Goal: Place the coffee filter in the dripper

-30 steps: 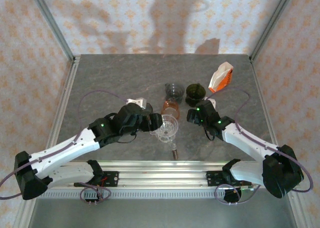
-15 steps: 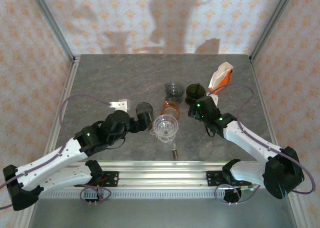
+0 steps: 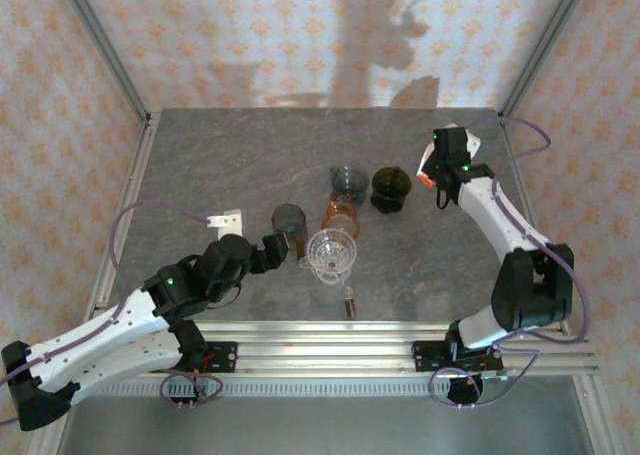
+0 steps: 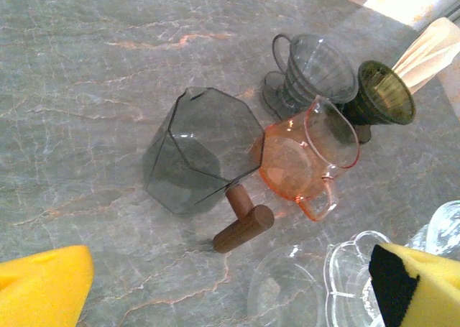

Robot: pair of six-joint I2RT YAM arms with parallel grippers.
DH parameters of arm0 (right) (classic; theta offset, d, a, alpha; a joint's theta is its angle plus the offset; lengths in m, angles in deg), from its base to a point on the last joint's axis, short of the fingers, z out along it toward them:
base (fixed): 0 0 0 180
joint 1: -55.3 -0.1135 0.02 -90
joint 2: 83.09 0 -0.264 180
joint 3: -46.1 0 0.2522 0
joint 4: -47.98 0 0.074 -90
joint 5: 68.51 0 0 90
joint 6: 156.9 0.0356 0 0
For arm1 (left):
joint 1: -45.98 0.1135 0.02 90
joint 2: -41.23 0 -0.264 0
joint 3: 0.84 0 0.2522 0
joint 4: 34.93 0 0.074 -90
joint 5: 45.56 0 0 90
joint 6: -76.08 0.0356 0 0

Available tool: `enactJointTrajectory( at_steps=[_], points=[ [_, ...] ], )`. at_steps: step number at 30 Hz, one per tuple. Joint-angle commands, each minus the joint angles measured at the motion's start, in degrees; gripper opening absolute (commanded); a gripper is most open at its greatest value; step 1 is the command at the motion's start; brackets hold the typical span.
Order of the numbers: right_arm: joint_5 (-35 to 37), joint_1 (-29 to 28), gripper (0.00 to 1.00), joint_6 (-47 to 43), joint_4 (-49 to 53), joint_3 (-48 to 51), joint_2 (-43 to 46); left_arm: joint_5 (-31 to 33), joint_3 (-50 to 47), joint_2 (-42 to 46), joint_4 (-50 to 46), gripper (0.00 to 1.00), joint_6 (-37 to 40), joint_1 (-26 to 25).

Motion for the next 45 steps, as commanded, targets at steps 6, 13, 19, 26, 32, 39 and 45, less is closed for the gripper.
enactJointTrajectory(
  at_steps=[6,13,19,26,32,39,45],
  points=[
    [0.1,4.6,0.47,-2.1,4.2,-8.8,-11.1,1.1,-2.1,0.1,1.2,0.99,1.0,-0.1],
    [-2.0,5.5,0.47,-5.7,0.7,-9.2,-15.6,1.5,-2.7,0.4,1.1,0.99,1.5,-0.1],
    [-3.3,5.9,0.47,-6.7,-1.7,-9.7,-17.9,1.5,-3.0,0.4,1.7,1.0,1.6,0.0],
    [-3.4,6.2,0.47,-8.7,-4.5,-9.4,-19.4,1.3,-3.4,0.1,2.3,1.0,1.4,0.0],
    [-3.8,6.4,0.47,-11.5,-8.6,-8.0,-20.4,0.9,-3.3,-1.4,3.3,0.99,1.3,0.0],
    [-4.3,6.5,0.42,-14.0,-11.2,-7.3,-21.8,0.4,-3.0,-3.1,3.8,0.99,1.1,0.1],
    [-4.3,6.5,0.3,-17.4,-12.4,-6.4,-22.0,0.0,-3.0,-3.9,4.5,0.99,1.1,0.2]
  ],
)
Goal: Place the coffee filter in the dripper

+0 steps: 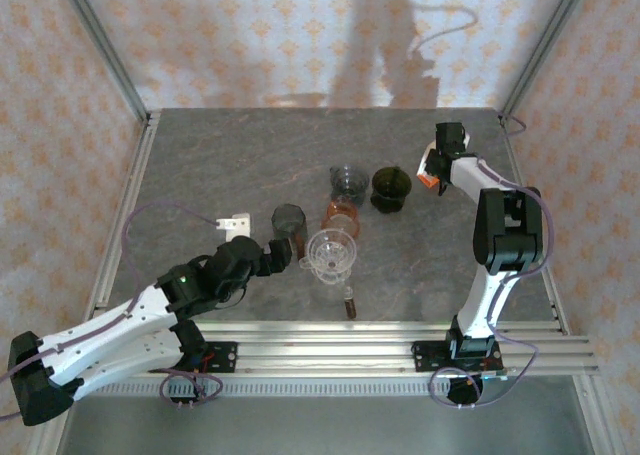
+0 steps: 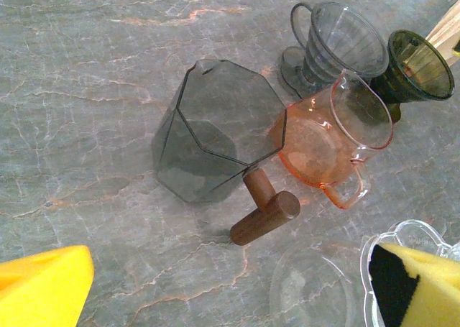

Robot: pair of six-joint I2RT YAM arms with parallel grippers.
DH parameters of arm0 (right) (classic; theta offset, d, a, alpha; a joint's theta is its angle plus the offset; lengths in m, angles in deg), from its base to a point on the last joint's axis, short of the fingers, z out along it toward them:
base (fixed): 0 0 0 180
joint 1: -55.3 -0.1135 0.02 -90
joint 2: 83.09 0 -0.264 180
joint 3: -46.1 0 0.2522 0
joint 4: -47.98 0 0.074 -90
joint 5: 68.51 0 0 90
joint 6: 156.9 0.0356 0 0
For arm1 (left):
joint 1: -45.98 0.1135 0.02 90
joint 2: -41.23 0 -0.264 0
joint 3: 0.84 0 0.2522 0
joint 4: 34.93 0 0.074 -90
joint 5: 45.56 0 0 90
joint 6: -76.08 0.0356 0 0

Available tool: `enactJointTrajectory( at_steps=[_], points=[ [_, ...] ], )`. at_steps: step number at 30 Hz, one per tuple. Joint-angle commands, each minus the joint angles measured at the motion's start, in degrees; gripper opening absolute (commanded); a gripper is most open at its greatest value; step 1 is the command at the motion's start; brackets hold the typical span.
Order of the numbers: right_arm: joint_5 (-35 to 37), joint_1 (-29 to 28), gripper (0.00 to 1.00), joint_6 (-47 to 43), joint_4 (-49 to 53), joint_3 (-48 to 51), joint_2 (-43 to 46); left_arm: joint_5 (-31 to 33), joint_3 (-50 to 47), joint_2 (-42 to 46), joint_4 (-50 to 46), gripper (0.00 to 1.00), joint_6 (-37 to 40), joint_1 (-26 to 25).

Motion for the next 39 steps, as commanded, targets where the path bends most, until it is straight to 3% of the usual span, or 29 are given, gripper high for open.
enactJointTrajectory(
  at_steps=[1,10,30,33,39],
  points=[
    [0.2,0.4,0.28,-3.3,-1.7,1.1,0.0,0.3,-0.3,-0.4,1.4,0.99,0.1,0.2],
    [-1.3,0.4,0.15,-6.4,-2.6,2.2,0.8,0.1,-0.4,-0.4,1.4,1.0,0.1,0.4],
    [-9.2,0.4,0.03,-13.7,-5.7,6.6,4.5,-0.6,-1.7,1.5,0.7,1.0,-0.3,0.7],
    [-8.6,0.4,0.09,-13.3,-5.3,6.3,4.3,-0.6,-1.8,2.0,0.5,1.0,-0.5,0.8],
    [-7.2,0.4,0.39,-11.4,-6.1,7.2,5.6,-0.4,-2.0,2.2,0.6,0.99,-0.7,0.9]
  ],
)
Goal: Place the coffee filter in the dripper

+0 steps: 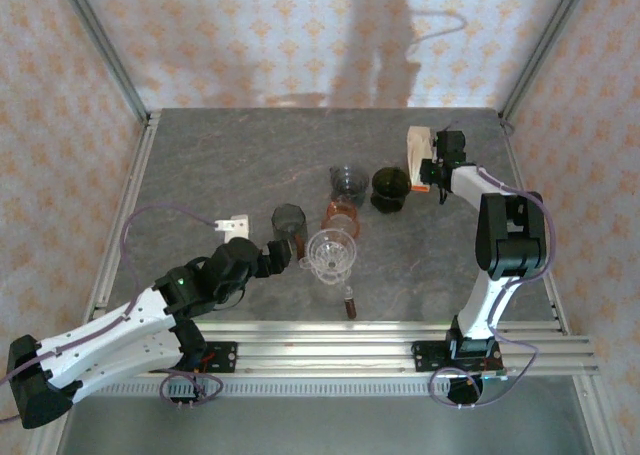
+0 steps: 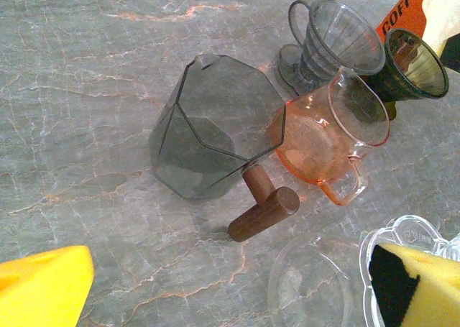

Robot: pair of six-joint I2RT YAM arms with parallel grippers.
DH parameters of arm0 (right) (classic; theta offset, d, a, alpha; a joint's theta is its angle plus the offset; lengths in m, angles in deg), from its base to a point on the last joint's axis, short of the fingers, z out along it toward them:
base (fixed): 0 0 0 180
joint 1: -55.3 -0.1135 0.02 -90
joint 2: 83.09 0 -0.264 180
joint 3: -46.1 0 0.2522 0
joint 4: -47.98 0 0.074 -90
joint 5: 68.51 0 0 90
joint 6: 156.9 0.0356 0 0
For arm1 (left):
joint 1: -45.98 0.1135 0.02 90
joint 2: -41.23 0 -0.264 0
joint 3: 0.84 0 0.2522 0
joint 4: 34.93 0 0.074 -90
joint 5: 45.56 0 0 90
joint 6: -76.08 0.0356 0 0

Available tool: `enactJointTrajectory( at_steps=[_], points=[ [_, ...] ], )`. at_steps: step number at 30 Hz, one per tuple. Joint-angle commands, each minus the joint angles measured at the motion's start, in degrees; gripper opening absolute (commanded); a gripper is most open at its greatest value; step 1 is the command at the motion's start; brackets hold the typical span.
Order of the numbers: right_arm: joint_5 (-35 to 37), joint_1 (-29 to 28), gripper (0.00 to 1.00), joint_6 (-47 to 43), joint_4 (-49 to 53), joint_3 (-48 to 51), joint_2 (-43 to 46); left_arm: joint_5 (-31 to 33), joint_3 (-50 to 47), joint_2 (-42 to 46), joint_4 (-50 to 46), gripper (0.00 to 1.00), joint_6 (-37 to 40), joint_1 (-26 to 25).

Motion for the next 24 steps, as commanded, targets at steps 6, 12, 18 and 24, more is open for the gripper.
enactJointTrajectory(
  at_steps=[6,12,18,24],
  points=[
    [1.0,0.4,0.46,4.5,-3.6,3.8,5.3,0.4,-0.7,1.0,1.0,1.0,-1.2,0.4],
    [1.9,0.2,0.46,7.8,-5.8,9.1,10.8,0.4,-0.8,1.1,0.9,1.0,-1.4,0.5],
    [2.2,0.1,0.46,13.5,-5.3,12.8,18.0,0.2,-1.8,1.0,2.4,1.0,-1.9,0.5],
    [-3.1,-0.4,0.42,17.5,4.3,4.3,18.8,0.5,-3.0,1.2,3.6,1.0,-2.4,0.5]
  ],
)
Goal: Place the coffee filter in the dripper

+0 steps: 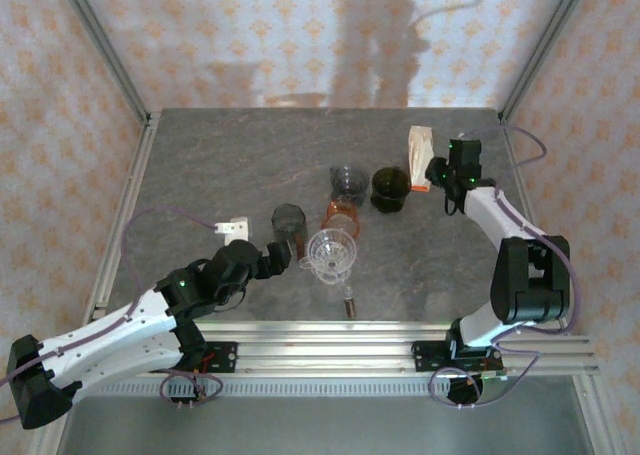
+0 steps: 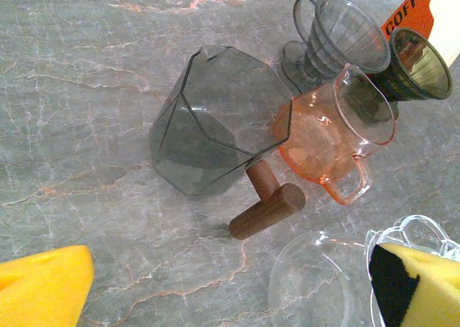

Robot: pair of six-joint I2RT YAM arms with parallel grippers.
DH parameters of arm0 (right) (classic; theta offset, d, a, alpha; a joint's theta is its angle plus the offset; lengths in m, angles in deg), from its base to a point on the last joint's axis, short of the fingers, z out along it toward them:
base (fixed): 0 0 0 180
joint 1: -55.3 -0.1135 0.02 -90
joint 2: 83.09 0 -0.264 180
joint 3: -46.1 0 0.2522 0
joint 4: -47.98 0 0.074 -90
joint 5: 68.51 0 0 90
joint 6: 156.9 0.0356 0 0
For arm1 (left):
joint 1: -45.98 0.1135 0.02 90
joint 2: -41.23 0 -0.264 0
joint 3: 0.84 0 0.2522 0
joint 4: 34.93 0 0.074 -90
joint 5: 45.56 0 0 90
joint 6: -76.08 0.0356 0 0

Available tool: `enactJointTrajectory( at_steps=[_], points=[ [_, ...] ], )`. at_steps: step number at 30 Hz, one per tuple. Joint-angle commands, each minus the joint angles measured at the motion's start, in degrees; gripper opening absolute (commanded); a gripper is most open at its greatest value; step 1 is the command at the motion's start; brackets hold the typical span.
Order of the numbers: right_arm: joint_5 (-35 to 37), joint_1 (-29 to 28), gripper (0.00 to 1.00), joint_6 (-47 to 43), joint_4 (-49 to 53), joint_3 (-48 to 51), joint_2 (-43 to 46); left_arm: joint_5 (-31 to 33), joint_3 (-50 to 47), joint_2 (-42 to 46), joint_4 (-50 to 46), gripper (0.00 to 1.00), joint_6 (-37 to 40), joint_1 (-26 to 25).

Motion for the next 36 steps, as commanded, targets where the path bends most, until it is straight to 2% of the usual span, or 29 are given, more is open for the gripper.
enactJointTrajectory(
  at_steps=[1,6,16,26,36],
  points=[
    [-2.5,-0.7,0.41,3.6,6.6,-7.5,-0.6,0.7,-1.0,0.9,1.9,1.0,-1.0,0.4],
    [-2.2,-1.7,0.33,5.1,14.6,-18.0,-6.8,0.7,-1.2,0.8,2.2,0.99,-1.1,0.6],
    [1.6,-4.3,0.26,7.2,18.9,-26.8,-15.2,1.5,-1.6,1.0,1.4,1.0,-0.9,0.7],
    [6.1,-4.5,0.23,6.9,20.8,-29.0,-18.6,1.2,-1.6,1.3,1.1,1.0,-0.9,1.7],
    [6.8,-4.5,0.22,6.2,20.2,-29.8,-21.1,0.1,-2.3,1.3,1.5,1.0,-1.4,2.9]
  ],
)
